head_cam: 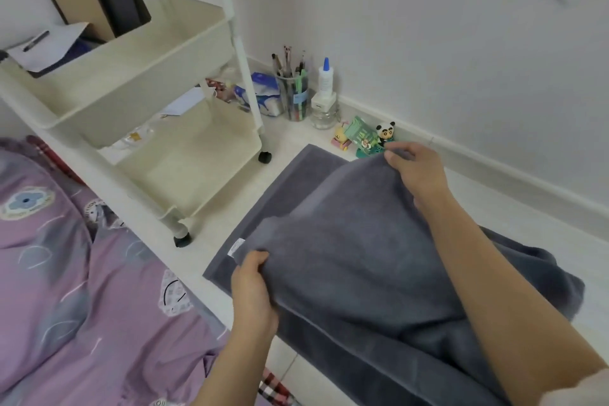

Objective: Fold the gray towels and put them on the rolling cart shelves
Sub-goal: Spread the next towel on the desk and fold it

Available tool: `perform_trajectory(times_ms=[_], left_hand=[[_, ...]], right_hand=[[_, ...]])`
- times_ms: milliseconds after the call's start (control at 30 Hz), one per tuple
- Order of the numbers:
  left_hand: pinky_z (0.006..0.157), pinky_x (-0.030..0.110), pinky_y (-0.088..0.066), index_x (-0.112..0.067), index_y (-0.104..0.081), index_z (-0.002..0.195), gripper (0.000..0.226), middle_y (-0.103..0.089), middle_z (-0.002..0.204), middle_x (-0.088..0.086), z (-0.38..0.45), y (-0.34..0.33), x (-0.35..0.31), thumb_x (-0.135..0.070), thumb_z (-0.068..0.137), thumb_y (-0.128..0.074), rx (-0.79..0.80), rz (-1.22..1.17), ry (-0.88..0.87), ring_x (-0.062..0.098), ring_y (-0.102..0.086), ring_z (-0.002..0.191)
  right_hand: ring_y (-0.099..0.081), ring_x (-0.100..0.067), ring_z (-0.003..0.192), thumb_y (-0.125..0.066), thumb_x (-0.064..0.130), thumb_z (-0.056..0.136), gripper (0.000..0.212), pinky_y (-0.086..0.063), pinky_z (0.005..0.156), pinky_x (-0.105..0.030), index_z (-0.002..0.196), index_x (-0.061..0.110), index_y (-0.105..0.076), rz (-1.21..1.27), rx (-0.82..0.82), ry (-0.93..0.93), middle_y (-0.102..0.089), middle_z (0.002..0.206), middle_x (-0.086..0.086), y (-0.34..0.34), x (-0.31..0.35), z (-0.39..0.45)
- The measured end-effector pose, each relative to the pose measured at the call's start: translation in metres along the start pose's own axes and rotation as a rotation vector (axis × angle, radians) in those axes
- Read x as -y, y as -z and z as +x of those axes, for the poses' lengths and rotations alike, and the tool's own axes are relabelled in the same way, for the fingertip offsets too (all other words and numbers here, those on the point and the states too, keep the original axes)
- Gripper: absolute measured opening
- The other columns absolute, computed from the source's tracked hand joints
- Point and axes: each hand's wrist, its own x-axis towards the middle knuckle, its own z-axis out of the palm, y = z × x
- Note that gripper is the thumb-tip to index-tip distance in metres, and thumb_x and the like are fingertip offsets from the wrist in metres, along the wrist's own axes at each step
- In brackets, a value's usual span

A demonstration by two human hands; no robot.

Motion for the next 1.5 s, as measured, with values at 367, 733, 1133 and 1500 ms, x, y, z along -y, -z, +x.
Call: perform_trajectory(times_ms=[367,733,1133,1500], left_hand=[[0.072,0.032,-0.035,-0.016,-0.046,0.068,0.027,-0.05,0.069,0.001,0.08,0.051,0.011,-0.006,0.092,-0.042,-0.256,0.753,-0.235,0.028,-0.05,0.078],[0.069,0.032,-0.037,-0.009,-0.049,0.084,0.018,-0.055,0.078,0.006,0.096,0.058,0.015,-0.013,0.098,-0.038,-0.267,0.917,-0.325,0.024,-0.051,0.074],[0.073,0.033,-0.039,-0.013,-0.055,0.089,0.017,-0.06,0.084,0.004,0.058,0.032,0.031,-0.016,0.098,-0.041,-0.17,0.833,-0.391,0.023,-0.053,0.078],[0.07,0.033,-0.03,-0.004,-0.052,0.082,0.02,-0.051,0.075,0.008,0.099,0.04,0.025,-0.01,0.097,-0.038,-0.406,0.788,-0.353,0.029,-0.046,0.075]], right_hand=[[-0.056,-0.032,0.11,-0.058,0.033,0.09,0.032,-0.041,0.096,-0.04,0.113,0.011,-0.059,-0.686,0.217,-0.042,-0.066,0.109,-0.009,-0.088,-0.068,0.048],[-0.05,-0.035,0.108,-0.038,0.022,0.099,0.033,-0.041,0.085,-0.041,0.124,0.002,-0.048,-0.97,0.131,0.263,-0.058,0.116,-0.02,-0.063,-0.1,0.029],[-0.058,-0.039,0.076,-0.036,0.025,0.099,0.024,-0.043,0.067,-0.039,0.11,0.008,-0.048,-0.929,-0.053,0.158,-0.064,0.084,-0.02,0.006,-0.093,0.008],[-0.057,-0.038,0.101,-0.04,0.026,0.1,0.025,-0.041,0.079,-0.036,0.117,0.012,-0.052,-0.605,0.164,0.081,-0.063,0.113,-0.02,-0.063,-0.094,0.074]])
